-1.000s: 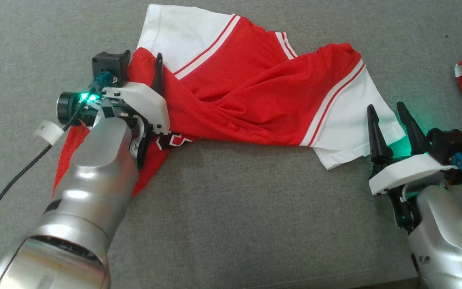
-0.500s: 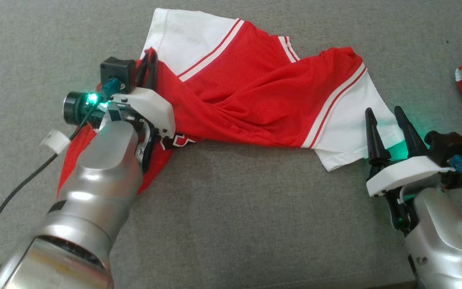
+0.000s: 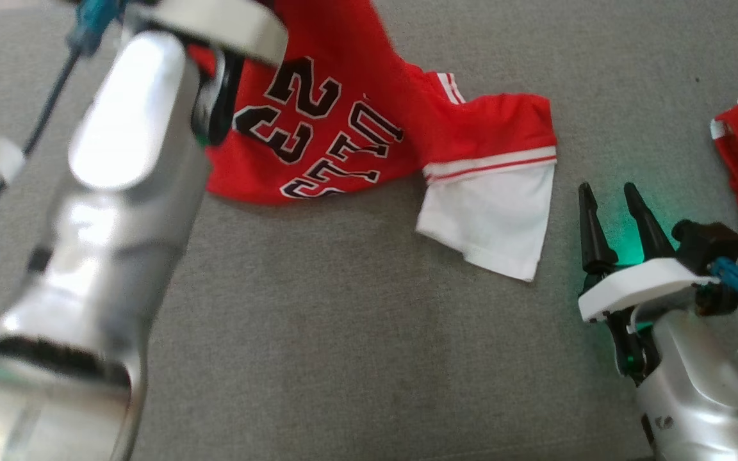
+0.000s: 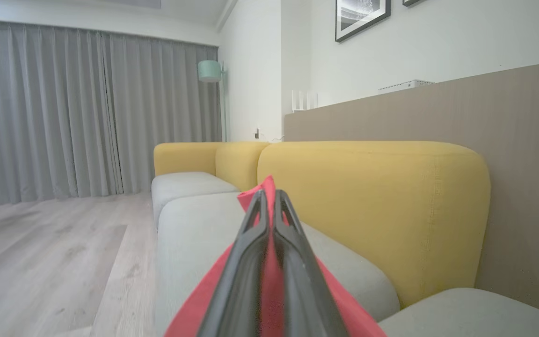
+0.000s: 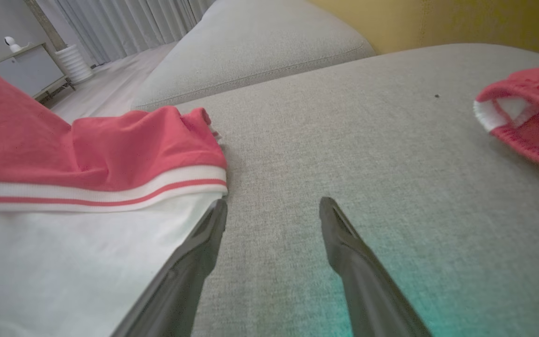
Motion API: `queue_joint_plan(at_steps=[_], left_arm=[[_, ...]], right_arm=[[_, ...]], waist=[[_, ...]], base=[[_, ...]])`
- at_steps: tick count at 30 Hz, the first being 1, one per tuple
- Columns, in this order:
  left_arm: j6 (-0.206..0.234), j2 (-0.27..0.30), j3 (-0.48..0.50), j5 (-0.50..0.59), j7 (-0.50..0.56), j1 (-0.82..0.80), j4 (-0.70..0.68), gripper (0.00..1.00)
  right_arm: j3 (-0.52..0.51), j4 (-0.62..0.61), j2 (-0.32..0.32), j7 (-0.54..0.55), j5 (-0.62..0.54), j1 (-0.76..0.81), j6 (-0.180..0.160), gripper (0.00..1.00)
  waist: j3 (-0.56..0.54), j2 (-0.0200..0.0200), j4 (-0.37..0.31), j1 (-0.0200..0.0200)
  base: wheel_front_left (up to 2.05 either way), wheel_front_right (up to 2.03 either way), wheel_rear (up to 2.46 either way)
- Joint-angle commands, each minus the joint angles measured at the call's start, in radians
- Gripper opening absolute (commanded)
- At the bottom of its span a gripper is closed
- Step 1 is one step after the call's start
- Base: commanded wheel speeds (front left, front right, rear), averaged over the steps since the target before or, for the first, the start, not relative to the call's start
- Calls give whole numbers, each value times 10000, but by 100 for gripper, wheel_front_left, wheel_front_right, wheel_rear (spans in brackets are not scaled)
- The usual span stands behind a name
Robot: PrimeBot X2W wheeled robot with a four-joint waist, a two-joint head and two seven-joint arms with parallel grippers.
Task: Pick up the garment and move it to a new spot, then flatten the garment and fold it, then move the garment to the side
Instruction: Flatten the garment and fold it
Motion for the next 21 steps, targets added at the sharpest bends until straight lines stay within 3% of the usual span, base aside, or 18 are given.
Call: queue_joint_plan(at_steps=[1,10,14,15,16,17,18,21], left_arm=[[-52,437,525,109,-37,552,-437,0],[-414,90,3000,394,-38,5481,-2885,0],[-671,-245,3933,528,-39,7427,-3166,0],[-716,-292,4072,587,-39,7717,-3092,7],[-757,-324,4170,671,-39,7948,-2982,27],[-782,-349,4306,700,-39,8133,-2832,68],[-794,-368,4452,750,-39,8282,-2666,100],[-761,-390,4775,950,-39,8480,-2520,100]], right_arm=[[133,-156,77,-38,52,145,-7,100],[-56,98,74,-38,76,558,-7,100],[-17,205,29,-38,73,621,-7,100],[8,229,27,-38,69,631,-7,100],[45,256,20,-38,75,641,-7,100],[104,289,21,-38,82,642,-7,100],[149,320,28,-38,86,646,-7,100],[205,335,51,-38,96,655,-7,100]], waist=[[-135,0,116,1],[-675,0,691,1],[-950,0,905,1],[-1010,0,936,1],[-1083,0,969,1],[-1132,0,980,1],[-1201,0,988,1],[-1321,0,996,1]], base=[[0,0,0],[0,0,0],[0,0,0],[0,0,0],[0,0,0],[0,0,0],[0,0,0],[0,0,0]])
